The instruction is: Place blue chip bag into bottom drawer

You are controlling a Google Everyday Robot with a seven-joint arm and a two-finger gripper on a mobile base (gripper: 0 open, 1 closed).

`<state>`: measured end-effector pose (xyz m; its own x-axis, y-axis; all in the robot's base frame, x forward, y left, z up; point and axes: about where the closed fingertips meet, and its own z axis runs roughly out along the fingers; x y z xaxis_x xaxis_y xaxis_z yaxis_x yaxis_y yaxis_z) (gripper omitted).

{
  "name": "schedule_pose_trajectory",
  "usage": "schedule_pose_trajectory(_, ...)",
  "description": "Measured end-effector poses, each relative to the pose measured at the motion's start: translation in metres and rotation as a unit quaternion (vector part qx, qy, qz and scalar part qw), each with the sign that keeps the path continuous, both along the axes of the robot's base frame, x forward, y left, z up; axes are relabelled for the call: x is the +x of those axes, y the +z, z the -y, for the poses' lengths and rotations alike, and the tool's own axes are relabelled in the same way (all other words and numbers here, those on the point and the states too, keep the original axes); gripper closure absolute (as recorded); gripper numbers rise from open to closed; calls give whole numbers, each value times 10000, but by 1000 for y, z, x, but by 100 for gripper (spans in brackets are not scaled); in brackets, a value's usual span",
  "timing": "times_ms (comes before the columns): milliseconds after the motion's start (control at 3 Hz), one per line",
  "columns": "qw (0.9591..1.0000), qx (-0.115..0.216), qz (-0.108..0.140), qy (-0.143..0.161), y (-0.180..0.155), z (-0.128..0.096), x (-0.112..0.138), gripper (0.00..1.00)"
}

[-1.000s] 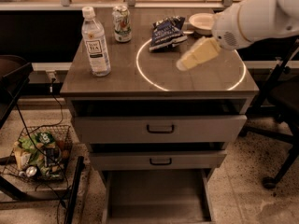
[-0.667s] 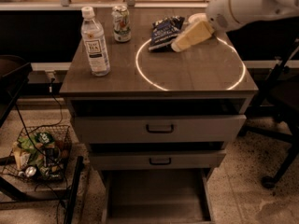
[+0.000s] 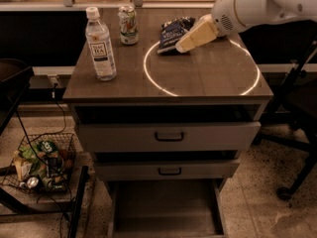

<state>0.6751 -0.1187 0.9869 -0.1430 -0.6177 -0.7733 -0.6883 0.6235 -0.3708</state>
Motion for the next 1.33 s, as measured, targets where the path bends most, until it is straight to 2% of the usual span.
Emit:
schedule_pose_trajectory(333, 9986, 497, 40, -191, -16, -14, 45, 0)
schedule_pose_trajectory(667, 9970, 715, -57, -281, -40, -26, 99, 0)
schedule_pose_trajectory(1000, 9968, 706, -206, -301, -58, -33, 140, 0)
schedule_pose_trajectory(1333, 9960, 772, -340, -283, -71, -39, 163, 0)
